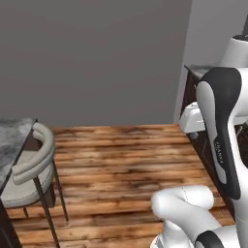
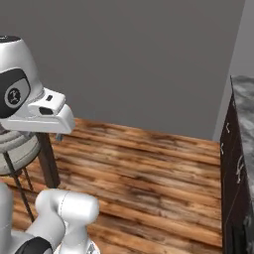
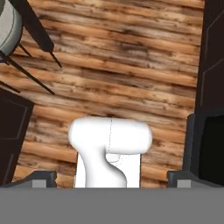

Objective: Navigate to the toaster oven.

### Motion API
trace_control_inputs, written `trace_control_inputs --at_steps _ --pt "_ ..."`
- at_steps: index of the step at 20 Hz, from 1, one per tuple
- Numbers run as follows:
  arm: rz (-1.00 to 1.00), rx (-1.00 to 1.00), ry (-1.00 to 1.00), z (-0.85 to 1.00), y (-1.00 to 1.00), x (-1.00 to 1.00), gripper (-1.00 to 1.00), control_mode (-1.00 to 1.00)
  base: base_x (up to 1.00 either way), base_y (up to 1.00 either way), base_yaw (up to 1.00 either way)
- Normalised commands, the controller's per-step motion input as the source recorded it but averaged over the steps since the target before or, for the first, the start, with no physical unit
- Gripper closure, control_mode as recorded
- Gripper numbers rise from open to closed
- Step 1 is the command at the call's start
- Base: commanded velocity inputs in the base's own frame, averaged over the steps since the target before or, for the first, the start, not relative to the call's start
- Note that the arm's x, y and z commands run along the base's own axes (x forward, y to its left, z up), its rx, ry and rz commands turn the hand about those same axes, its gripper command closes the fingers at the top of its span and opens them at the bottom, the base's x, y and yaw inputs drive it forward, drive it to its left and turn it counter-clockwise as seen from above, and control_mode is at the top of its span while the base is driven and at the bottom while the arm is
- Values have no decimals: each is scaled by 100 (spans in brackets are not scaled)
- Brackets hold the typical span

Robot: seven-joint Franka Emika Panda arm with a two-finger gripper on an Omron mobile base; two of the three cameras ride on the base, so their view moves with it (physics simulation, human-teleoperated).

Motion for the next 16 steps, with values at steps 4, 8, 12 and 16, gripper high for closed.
trace_control_inputs --at_steps 4,8,12,16 --pt "0 0 0 0 0 0 -100 100 100 -29 5" --pt "0 0 0 0 0 0 -100 100 100 -49 8" --pt "0 0 0 0 0 0 -100 100 100 -40 8" --pt "0 0 0 0 0 0 -100 100 100 -38 5"
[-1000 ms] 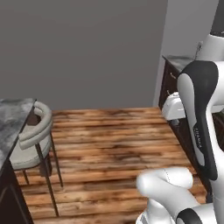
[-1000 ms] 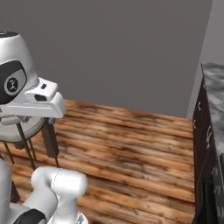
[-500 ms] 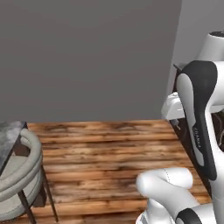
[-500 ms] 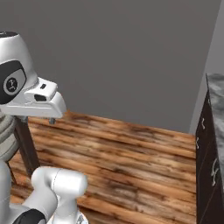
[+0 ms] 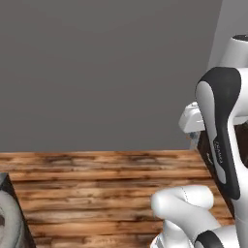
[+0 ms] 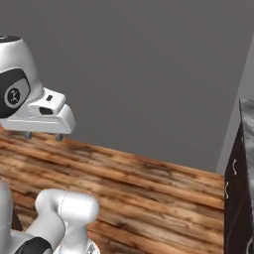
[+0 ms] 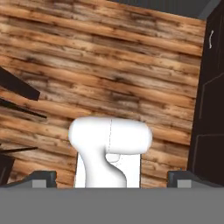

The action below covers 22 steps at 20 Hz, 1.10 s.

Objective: Navigate to the toaster oven.

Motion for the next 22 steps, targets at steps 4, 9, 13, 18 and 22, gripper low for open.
trace_control_inputs --at_steps 4,9,13,18,22 --pt "0 0 0 0 0 0 -100 100 100 -33 0" --pt "0 0 0 0 0 0 -100 100 100 -7 -8" --pt "0 0 0 0 0 0 -100 100 95 3 -39" --pt "0 0 0 0 0 0 -100 100 57 7 -65" --pt "0 0 0 0 0 0 -100 100 37 0 -73"
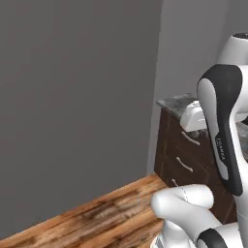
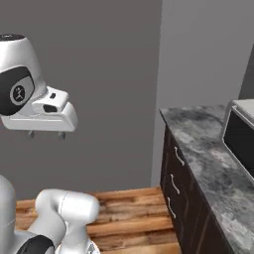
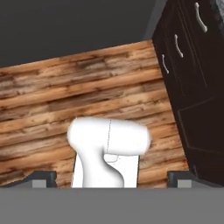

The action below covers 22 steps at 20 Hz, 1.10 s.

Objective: Navigate to the toaster oven.

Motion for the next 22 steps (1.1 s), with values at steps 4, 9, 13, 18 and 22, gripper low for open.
trace_control_inputs --at_steps 4,9,13,18,22 --pt "0 0 0 0 0 0 -100 100 24 3 -78" --pt "0 0 0 0 0 0 -100 100 23 7 -81" --pt "0 0 0 0 0 0 -100 100 25 11 -80" --pt "0 0 0 0 0 0 -100 100 44 36 -76" --pt "0 0 0 0 0 0 -100 100 55 44 -71"
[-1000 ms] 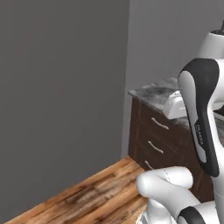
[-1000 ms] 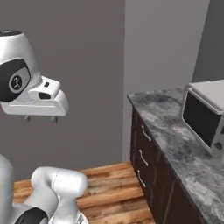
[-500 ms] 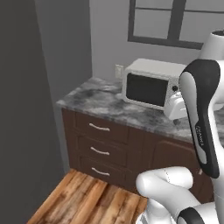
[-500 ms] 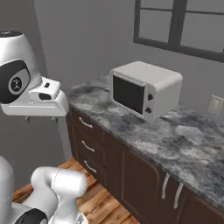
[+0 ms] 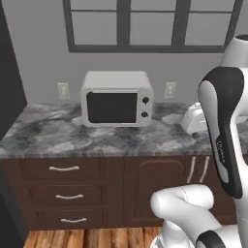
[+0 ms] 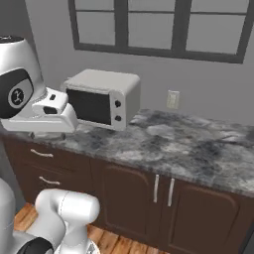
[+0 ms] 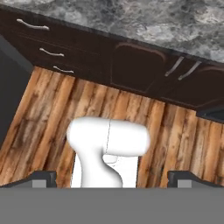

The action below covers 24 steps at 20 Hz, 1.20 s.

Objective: Navigate to the toaster oven.

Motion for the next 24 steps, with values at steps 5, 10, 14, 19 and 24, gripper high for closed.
trace_control_inputs --at_steps 5,10,14,19,24 --pt "0 0 0 0 0 0 -100 100 85 56 -58" --pt "0 0 0 0 0 0 -100 100 72 68 -38" --pt "0 0 0 0 0 0 -100 100 39 63 -7" --pt "0 0 0 0 0 0 -100 100 46 6 16" --pt "0 0 0 0 0 0 -100 100 85 0 41"
